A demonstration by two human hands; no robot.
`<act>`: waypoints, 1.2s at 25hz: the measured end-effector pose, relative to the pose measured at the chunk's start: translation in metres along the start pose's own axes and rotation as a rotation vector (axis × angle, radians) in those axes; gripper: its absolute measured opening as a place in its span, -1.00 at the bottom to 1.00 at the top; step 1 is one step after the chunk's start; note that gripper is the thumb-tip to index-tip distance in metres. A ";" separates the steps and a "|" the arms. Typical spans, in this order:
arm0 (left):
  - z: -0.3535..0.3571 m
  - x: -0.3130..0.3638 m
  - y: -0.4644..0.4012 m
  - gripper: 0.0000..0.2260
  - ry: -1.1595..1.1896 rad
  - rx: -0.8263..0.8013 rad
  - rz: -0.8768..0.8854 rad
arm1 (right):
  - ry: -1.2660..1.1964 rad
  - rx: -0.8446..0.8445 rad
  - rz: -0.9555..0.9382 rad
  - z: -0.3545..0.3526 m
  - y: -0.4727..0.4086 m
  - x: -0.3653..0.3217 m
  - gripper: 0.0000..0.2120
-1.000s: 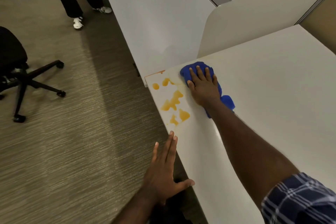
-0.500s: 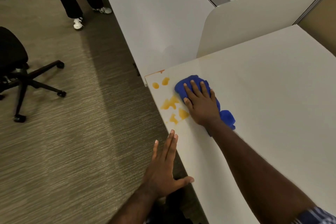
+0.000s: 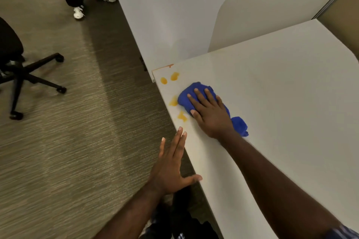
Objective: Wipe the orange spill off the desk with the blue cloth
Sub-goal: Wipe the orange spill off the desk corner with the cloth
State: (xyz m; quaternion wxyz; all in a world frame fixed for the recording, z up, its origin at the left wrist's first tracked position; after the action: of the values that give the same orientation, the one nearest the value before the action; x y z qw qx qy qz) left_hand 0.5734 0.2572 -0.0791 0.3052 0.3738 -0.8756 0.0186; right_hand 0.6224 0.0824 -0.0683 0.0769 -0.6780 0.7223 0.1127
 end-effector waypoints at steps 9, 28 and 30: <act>-0.008 -0.005 0.005 0.17 -0.105 0.034 -0.091 | 0.007 -0.021 -0.075 0.008 -0.005 -0.041 -0.46; -0.090 0.000 -0.036 -0.46 0.121 0.446 -0.232 | -0.508 0.270 0.181 -0.038 0.024 -0.038 -0.53; -0.069 0.015 -0.053 -0.38 -0.014 0.308 -0.303 | -0.418 0.282 0.295 -0.054 0.033 0.009 -0.56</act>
State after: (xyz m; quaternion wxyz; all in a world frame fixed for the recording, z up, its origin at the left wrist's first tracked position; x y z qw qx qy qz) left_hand 0.6366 0.2277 -0.0248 0.2377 0.5436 -0.7983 0.1036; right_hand 0.5911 0.0615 -0.0167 0.3003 -0.5104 0.7900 0.1585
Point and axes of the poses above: each hand's wrist, its own y-axis away from the middle knuckle, its own z-axis out of the palm, x = y × z, the point moved 9 cm from there along -y, towards the middle knuckle, and after that the axes turned 10 degrees about -z, right-handed, at the moved point
